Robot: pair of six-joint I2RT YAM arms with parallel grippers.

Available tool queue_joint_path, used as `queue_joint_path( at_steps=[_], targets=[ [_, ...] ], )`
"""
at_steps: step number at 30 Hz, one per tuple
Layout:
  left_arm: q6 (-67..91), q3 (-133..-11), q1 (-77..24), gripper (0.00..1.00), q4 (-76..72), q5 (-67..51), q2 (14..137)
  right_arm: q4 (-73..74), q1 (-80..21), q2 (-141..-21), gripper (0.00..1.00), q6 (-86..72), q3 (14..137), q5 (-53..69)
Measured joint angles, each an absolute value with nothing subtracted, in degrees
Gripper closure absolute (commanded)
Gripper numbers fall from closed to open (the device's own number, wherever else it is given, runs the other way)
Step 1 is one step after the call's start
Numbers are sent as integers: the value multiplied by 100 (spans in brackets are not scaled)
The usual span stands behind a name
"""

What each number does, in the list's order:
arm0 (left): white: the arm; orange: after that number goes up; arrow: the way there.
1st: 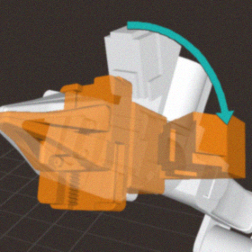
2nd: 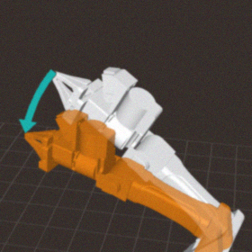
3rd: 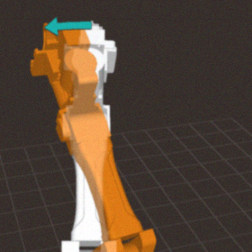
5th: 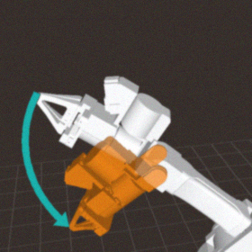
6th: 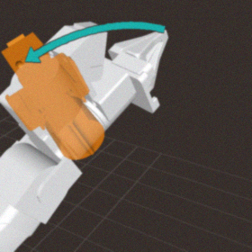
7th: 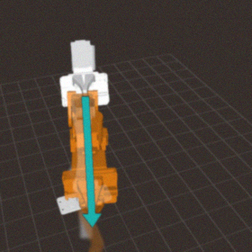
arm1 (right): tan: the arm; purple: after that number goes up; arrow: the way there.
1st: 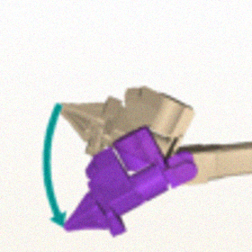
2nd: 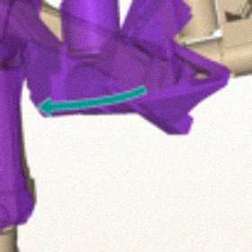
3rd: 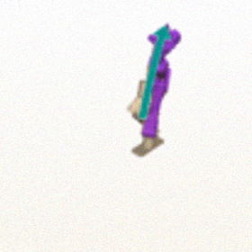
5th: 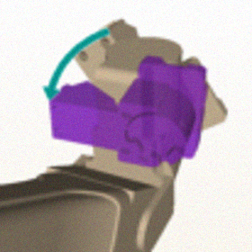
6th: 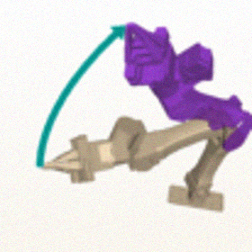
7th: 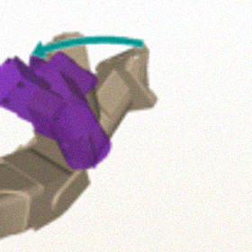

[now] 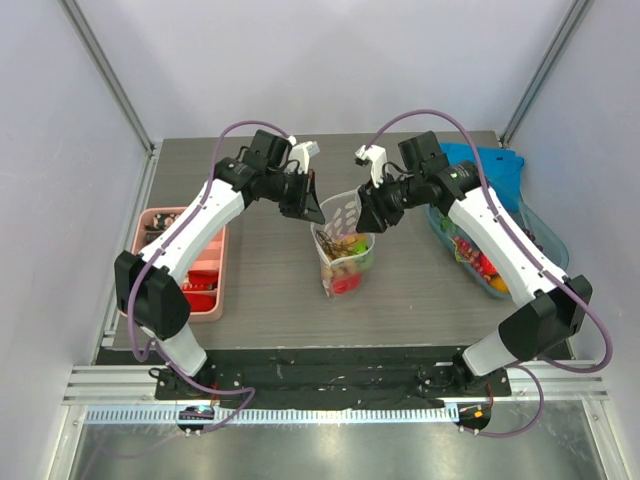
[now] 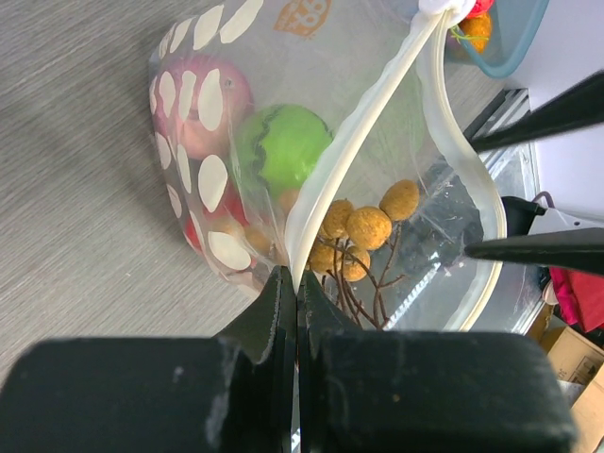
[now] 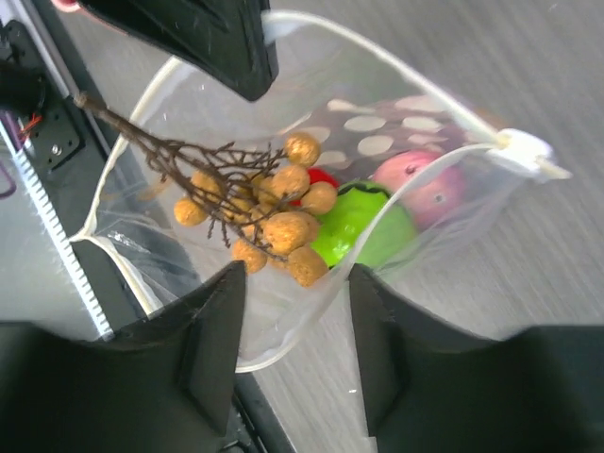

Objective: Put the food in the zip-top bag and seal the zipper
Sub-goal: Adjust the zipper food storage bag at the center of the board.

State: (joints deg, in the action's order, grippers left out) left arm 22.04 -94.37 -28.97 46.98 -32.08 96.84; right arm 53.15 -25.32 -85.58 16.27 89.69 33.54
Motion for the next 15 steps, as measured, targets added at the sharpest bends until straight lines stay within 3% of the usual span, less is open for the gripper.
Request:
queue_joint_path(
  at_steps=[1,2,8,15],
  targets=[
    [2204,-9437,-2897,99,4698,-3205,9682,5360,-2532,-8593,75,1610,8941,3398],
    [2204,-9437,-2899,99,4698,-3208,9677,5402,-2532,-8621,99,1588,8912,3424],
    [2158,-9456,-2923,100,4823,-3205,9566,5682,-2519,-8659,99,1450,8917,3758],
    [1562,-10350,-3240,100,5754,-2777,9456,5544,-2480,-8187,99,860,8984,4622]
  ],
)
